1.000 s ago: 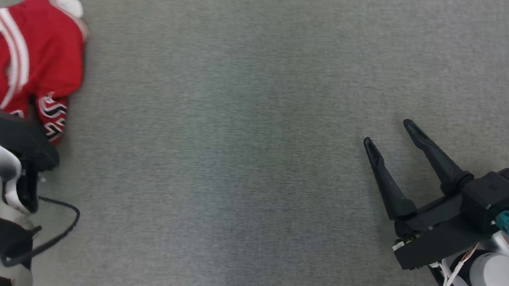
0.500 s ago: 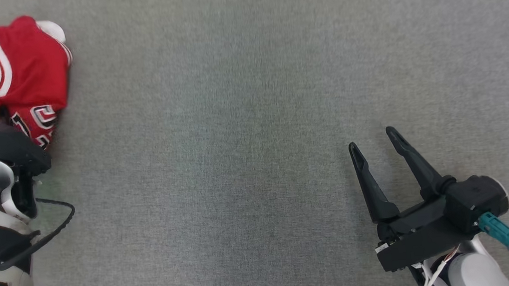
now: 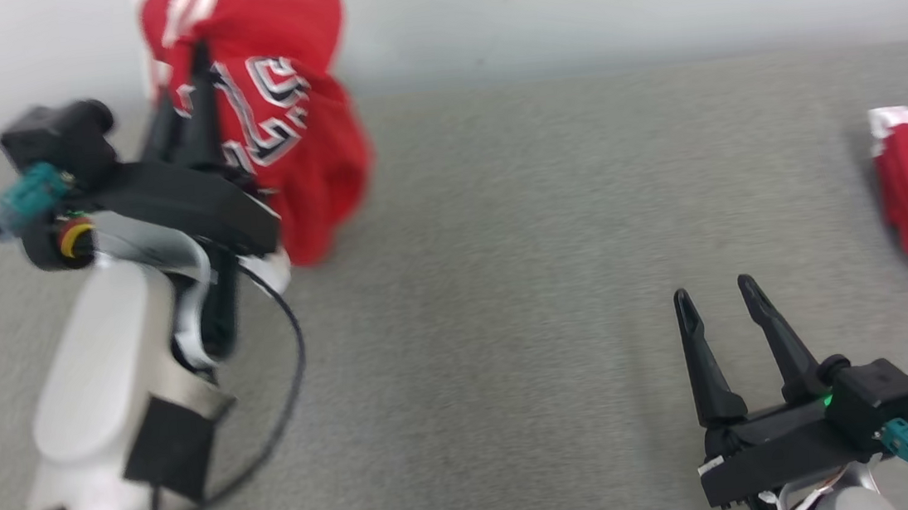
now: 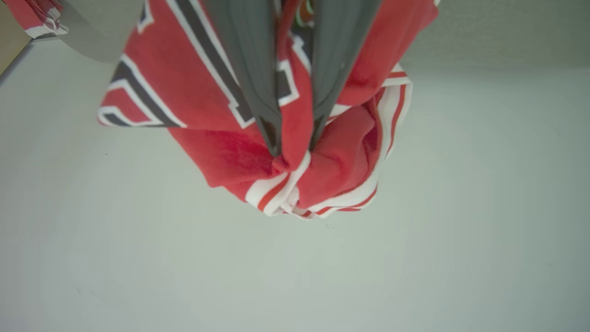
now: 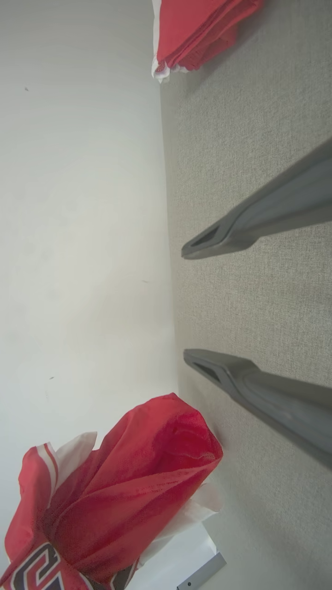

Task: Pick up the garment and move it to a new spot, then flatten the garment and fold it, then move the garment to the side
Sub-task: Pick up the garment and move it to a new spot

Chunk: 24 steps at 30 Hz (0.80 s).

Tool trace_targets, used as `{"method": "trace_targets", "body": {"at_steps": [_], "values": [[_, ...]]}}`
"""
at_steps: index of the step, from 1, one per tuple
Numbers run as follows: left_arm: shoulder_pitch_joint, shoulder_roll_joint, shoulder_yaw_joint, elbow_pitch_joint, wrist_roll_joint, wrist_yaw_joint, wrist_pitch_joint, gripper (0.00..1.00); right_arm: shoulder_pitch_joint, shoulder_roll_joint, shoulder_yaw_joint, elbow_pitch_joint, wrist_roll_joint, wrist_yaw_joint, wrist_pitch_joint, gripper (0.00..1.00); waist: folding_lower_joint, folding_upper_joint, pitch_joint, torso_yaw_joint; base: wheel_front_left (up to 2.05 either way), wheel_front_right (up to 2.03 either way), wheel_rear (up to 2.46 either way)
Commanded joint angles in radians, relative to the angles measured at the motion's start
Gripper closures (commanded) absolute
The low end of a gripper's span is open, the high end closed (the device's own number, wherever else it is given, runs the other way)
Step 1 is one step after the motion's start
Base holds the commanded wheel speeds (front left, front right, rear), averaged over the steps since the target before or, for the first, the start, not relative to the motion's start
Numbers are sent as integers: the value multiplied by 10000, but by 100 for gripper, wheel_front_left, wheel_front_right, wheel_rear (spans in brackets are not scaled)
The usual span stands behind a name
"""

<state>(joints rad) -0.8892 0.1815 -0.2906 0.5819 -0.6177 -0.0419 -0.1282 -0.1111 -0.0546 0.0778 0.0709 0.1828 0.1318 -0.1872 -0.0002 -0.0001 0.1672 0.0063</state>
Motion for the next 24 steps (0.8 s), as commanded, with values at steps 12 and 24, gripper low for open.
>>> {"method": "trace_targets", "body": {"at_steps": [12, 24], "values": [[2811, -553, -822, -3533, -261, 817, 954, 100, 75, 47, 431, 100, 444, -19, -178, 0, 2, 1, -402, -3590, 0, 0, 0], [3682, -815, -1758, -1029, 207, 591, 444, 0, -236, 43, 797, 680, 868, -19, -519, 0, 2, 1, 100, -4174, 0, 0, 0]]}}
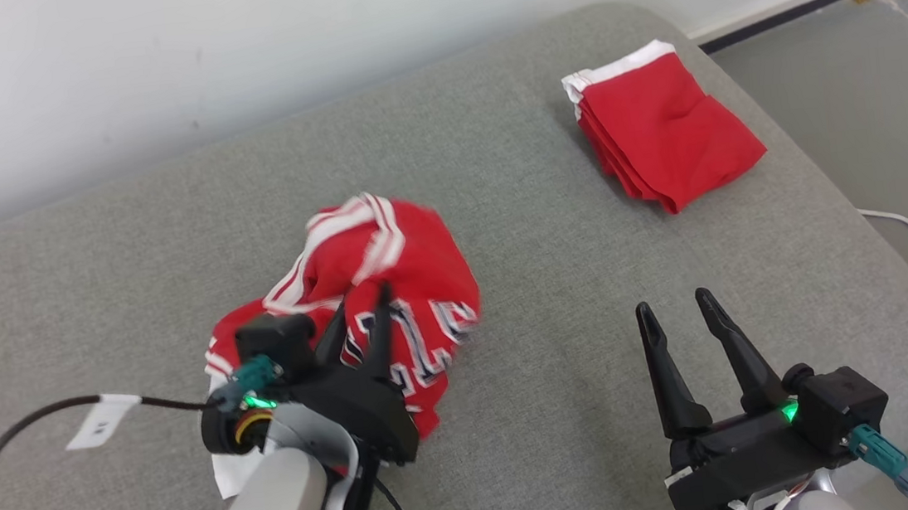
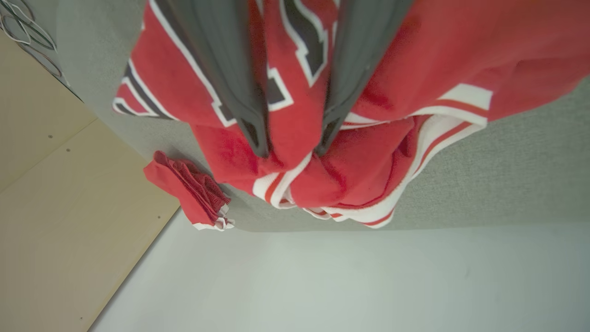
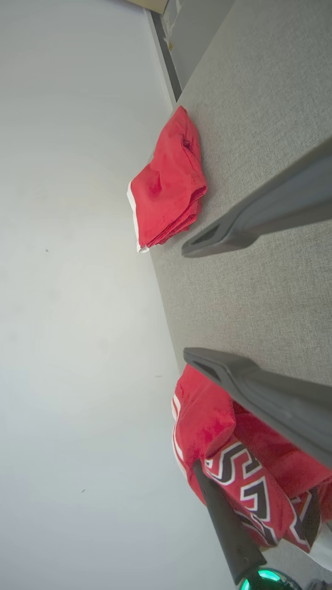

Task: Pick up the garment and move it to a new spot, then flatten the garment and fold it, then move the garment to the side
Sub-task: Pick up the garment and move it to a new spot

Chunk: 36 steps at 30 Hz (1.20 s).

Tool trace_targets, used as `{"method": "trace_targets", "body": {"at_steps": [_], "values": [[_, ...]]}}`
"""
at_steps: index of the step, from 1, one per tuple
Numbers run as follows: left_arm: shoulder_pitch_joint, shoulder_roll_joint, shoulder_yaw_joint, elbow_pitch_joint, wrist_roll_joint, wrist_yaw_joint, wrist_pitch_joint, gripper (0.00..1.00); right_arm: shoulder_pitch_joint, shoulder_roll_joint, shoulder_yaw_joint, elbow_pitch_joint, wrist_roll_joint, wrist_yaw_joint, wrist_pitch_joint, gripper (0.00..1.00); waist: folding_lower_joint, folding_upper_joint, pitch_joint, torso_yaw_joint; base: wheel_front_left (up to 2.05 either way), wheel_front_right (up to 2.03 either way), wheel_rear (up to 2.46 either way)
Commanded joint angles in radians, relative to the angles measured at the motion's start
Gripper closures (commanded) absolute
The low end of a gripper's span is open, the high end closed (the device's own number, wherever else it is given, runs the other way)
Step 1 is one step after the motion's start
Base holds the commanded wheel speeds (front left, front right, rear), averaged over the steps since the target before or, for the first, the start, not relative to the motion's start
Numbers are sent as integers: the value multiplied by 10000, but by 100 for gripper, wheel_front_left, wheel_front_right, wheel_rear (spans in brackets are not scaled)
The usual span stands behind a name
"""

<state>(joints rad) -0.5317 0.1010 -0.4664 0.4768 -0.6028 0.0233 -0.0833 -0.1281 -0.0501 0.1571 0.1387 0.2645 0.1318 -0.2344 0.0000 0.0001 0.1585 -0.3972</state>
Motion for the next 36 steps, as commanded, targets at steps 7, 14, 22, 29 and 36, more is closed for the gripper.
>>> {"method": "trace_targets", "body": {"at_steps": [7, 14, 22, 29, 36], "values": [[-25, -45, -675, 761, 401, -664, -669, 0, -18, -8, -37, 132, -100, -19, -76, 0, 0, -1, -141, 716, 0, 0, 0], [649, 471, -756, -426, 1016, -923, -1725, 0, 146, -5, -400, -85, -364, -19, 128, 0, 0, -1, -666, 2039, 0, 0, 0], [2731, 805, 1728, -3668, 1688, -249, -1816, 0, 298, -3, -558, -119, -314, -19, 299, 0, 0, -1, -1034, 3062, 0, 0, 0], [4528, 383, 3675, -5158, 2332, -798, -1818, 0, 480, -4, -584, 57, -304, -19, 335, 0, 0, -1, -1155, 3404, 0, 0, 0], [6058, 174, 4811, -5150, 3040, -1282, -1820, 0, 858, -1, -1201, 432, -592, -19, 199, 0, 0, -1, -1417, 3575, 0, 0, 0]]}}
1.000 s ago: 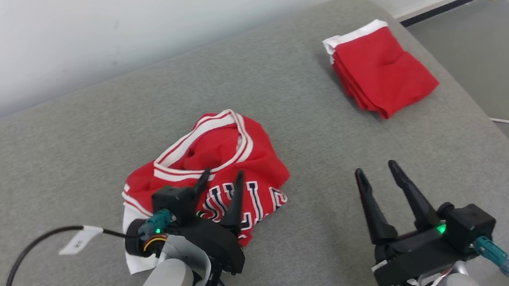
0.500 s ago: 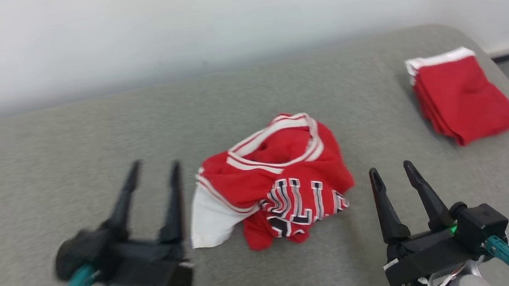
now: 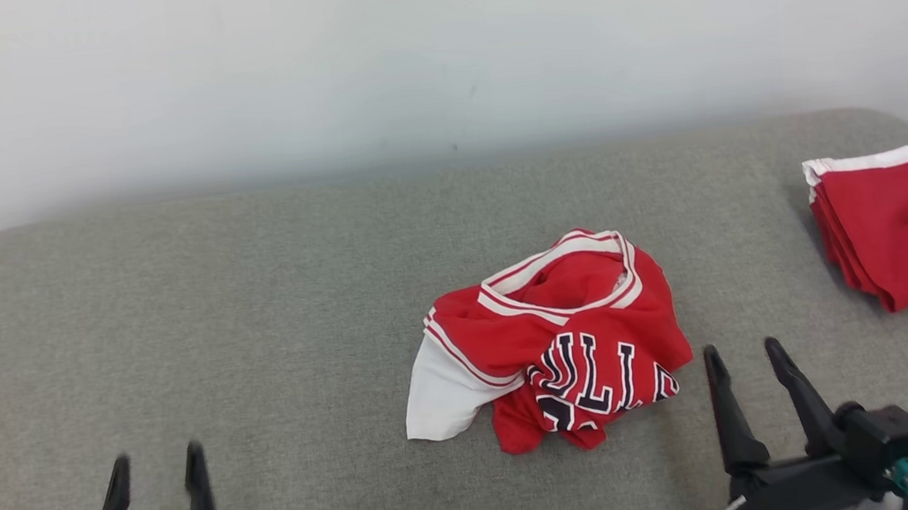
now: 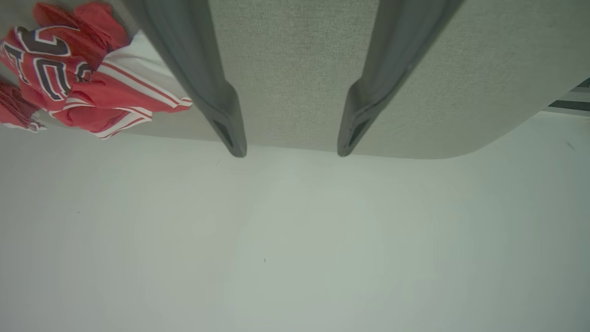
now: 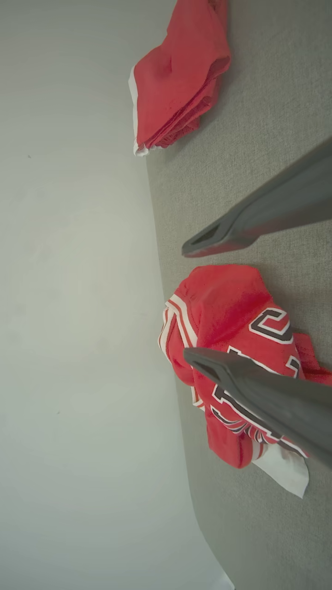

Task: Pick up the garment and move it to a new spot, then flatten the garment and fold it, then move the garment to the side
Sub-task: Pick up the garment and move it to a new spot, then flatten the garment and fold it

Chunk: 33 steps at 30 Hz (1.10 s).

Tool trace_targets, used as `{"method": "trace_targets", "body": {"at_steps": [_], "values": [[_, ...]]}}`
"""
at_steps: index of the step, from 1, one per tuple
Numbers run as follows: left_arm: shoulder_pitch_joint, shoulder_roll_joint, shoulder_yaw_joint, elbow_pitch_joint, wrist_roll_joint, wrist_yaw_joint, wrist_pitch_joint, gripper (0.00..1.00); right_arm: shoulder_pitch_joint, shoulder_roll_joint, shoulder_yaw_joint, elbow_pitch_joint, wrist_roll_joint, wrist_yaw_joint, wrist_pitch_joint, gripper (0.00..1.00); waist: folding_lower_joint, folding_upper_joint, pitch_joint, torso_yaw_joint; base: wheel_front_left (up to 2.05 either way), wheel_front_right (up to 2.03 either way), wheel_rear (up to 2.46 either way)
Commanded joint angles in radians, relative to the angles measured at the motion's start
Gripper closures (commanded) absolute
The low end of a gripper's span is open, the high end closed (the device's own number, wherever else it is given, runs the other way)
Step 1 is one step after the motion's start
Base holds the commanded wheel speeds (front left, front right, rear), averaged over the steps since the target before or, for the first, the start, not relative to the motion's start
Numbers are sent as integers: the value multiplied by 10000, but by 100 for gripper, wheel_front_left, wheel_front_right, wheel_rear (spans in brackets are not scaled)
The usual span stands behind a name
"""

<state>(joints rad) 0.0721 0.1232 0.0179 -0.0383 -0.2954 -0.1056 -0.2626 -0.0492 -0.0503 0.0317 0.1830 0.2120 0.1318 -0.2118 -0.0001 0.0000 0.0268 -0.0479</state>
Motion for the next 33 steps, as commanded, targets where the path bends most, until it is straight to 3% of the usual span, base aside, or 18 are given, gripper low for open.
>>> {"method": "trace_targets", "body": {"at_steps": [1, 13, 33], "values": [[209, -17, 88, 48, 155, -5, -29, 0, 152, 1, -65, 30, -137, -19, -53, 0, 1, 0, -138, 89, 0, 0, 0], [1364, -8, 346, 1098, 1010, 164, -28, 0, 979, -5, -960, -98, -401, -19, 176, 0, 1, 0, -351, 74, 0, 0, 0], [1111, 87, 8, 1307, 946, 324, 137, 0, 845, 0, -697, -7, -124, -19, 276, 0, 1, 0, -262, 40, 0, 0, 0]]}}
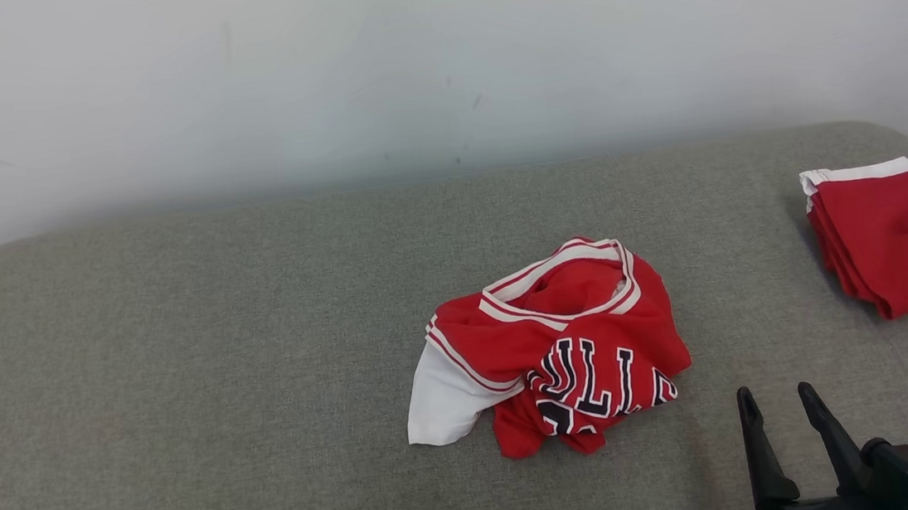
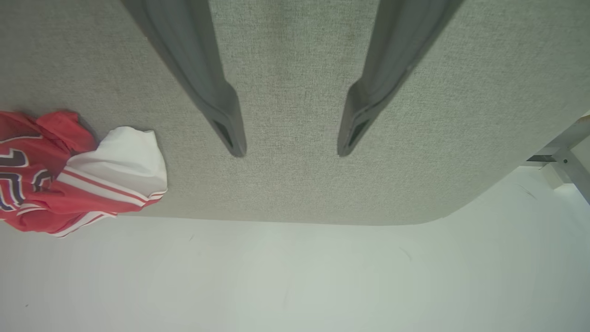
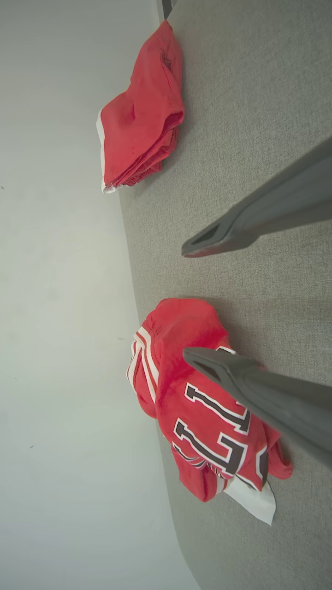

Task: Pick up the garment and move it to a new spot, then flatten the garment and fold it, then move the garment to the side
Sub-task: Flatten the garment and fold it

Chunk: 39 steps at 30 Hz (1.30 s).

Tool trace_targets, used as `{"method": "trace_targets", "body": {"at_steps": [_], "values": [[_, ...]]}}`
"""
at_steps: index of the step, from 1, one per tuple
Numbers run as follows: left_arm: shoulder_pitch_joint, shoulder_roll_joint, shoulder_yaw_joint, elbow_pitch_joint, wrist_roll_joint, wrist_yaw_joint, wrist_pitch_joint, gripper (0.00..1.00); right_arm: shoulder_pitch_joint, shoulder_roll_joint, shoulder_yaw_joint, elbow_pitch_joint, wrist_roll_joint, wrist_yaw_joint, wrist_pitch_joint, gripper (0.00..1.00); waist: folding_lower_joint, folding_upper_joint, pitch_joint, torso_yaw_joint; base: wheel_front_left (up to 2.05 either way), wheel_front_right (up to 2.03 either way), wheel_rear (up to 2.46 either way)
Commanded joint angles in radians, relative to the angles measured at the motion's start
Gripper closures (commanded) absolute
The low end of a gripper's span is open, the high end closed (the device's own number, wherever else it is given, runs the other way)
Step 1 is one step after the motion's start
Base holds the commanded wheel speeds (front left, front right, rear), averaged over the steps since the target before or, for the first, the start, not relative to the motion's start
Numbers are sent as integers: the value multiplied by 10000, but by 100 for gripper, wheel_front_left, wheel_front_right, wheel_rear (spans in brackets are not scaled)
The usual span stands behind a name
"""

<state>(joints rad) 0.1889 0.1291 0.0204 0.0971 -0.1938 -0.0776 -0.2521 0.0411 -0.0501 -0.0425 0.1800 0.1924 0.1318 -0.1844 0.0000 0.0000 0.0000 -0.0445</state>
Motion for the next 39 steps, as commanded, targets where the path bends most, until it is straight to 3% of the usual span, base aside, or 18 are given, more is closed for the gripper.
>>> {"method": "trace_targets", "body": {"at_steps": [1, 13, 21, 26, 33, 39], "values": [[-47, 30, -27, -44, -89, 44, 46, 0, -73, -2, 64, 30, 71, -19, 7, 0, 0, 0, 9, 9, 0, 0, 0], [-25, 74, -180, -287, -158, 79, 303, 0, -179, -2, 201, 81, 104, -19, -27, 0, 0, 0, 50, -13, 0, 0, 0], [-1066, 235, -814, -352, -536, -289, 1072, 0, -458, -7, 486, 37, 109, -19, 16, 0, 0, 0, 335, -415, 0, 0, 0], [-2692, 615, -1647, 22, -1084, -484, 2119, 0, -632, -7, 628, -1, 138, -19, 4, 0, 0, 0, 719, -1078, 0, 0, 0], [-5188, 1044, -3263, 931, -1709, -524, 2601, 0, -901, 1, 888, 164, 284, -19, -159, 0, 0, 0, 1263, -2321, 0, 0, 0], [-6912, 879, -4617, 2121, -2170, -517, 3453, 0, -1084, -1, 955, 349, 373, -19, -324, 0, 0, 0, 1623, -3371, 0, 0, 0]]}}
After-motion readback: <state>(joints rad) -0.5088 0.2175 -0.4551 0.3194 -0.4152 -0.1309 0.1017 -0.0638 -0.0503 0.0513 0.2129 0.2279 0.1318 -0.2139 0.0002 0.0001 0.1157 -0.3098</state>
